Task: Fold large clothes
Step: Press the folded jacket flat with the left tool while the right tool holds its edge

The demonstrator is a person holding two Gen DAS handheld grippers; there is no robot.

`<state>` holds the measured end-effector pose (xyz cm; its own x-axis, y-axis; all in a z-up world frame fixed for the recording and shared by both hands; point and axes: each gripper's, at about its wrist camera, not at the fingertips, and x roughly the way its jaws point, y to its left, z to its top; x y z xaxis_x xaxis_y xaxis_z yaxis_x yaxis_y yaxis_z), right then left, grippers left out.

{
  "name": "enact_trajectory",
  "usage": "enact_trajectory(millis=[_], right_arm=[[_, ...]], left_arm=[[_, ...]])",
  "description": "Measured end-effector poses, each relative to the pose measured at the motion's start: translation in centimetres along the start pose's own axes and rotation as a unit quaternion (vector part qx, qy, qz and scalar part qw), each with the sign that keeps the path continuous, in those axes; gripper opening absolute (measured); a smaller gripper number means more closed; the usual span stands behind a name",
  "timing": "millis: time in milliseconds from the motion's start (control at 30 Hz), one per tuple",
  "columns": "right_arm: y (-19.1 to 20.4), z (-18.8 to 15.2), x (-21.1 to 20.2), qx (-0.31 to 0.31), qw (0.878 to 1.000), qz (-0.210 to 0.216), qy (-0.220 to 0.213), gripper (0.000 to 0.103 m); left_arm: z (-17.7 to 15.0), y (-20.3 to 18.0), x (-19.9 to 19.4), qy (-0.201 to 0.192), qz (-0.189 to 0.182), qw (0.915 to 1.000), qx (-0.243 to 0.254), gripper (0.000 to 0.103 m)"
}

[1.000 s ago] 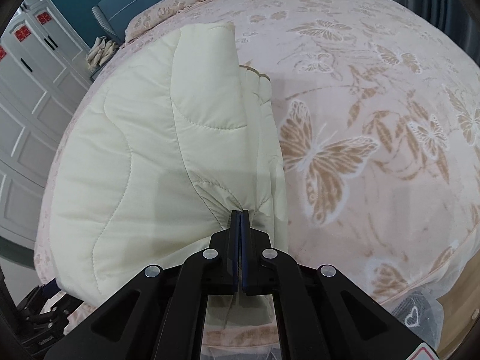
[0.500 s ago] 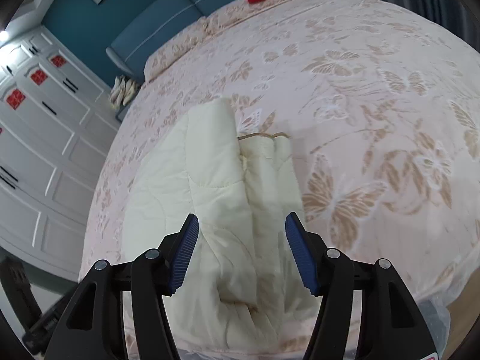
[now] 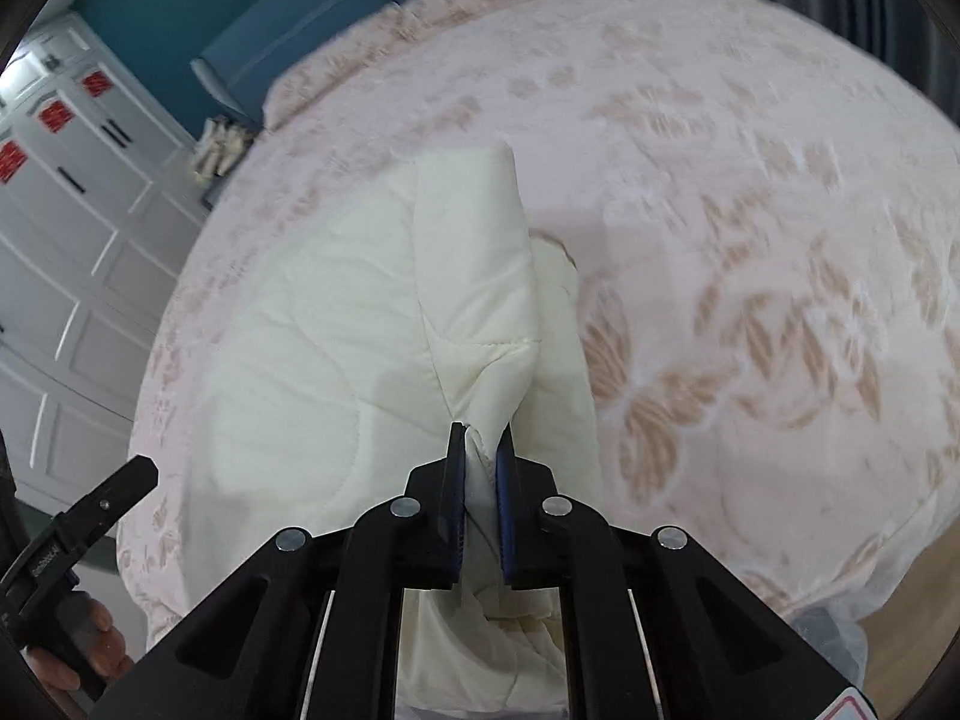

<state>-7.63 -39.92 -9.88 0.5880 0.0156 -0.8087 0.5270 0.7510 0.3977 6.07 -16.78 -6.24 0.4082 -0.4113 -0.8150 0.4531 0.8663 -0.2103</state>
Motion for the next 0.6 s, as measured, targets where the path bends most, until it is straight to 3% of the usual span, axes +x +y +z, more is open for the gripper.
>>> enact_trajectory(millis=[267, 600], right_arm=[[-1.9, -0.8, 3.5, 0.010, 0.999, -0.009, 0.033, 0.007], [-2.1, -0.9, 5.9, 0.000, 0.999, -0.015, 0.041, 0.009]], left_arm=[[-1.1, -1.4, 3.9, 0.038, 0.008, 0.9992, 0.001, 0.083], [-1.7, -2.4, 6.3, 0.042, 0.042, 0.9979, 0.027, 0.092]])
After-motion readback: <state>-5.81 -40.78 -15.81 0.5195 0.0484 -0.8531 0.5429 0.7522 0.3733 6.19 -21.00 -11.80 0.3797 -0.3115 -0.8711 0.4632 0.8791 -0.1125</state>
